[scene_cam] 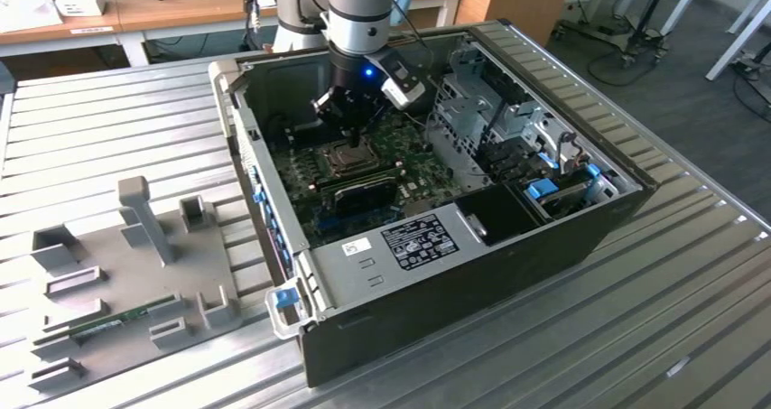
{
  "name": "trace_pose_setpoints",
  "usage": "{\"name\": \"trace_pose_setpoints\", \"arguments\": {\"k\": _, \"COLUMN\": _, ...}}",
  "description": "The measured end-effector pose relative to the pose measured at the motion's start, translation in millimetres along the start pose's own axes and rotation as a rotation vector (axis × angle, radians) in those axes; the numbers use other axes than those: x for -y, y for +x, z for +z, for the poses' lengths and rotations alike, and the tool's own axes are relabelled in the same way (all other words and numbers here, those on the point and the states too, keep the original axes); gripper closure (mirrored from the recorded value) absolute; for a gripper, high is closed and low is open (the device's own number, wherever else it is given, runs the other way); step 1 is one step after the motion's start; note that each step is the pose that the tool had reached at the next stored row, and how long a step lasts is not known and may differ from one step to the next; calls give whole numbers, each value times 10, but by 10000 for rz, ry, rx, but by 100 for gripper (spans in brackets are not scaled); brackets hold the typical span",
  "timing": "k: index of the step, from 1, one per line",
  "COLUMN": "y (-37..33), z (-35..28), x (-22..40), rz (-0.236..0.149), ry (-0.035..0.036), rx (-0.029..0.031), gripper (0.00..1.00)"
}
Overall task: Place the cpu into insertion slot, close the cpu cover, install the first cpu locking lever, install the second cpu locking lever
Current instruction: 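Install the second cpu locking lever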
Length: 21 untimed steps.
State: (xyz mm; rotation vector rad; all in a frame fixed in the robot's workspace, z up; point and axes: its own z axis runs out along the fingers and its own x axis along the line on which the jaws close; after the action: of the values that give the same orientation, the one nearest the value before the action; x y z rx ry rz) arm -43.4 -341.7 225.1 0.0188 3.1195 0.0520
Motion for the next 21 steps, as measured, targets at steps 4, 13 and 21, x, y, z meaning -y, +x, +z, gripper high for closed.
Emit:
{"name": "trace_pose_setpoints", "arguments": {"k": 4, "y": 0, "z": -12, "x": 1, "rz": 0, "ry": 7, "rx": -3, "gripper": 89}}
{"name": "trace_pose_setpoints", "arguments": {"k": 13, "y": -3, "z": -132, "x": -4, "rz": 0, "ry": 2, "rx": -1, "gripper": 89}}
{"name": "trace_pose_setpoints", "arguments": {"k": 21, "y": -4, "z": -167, "x": -6, "rz": 0, "ry": -1, "rx": 1, "gripper": 89}}
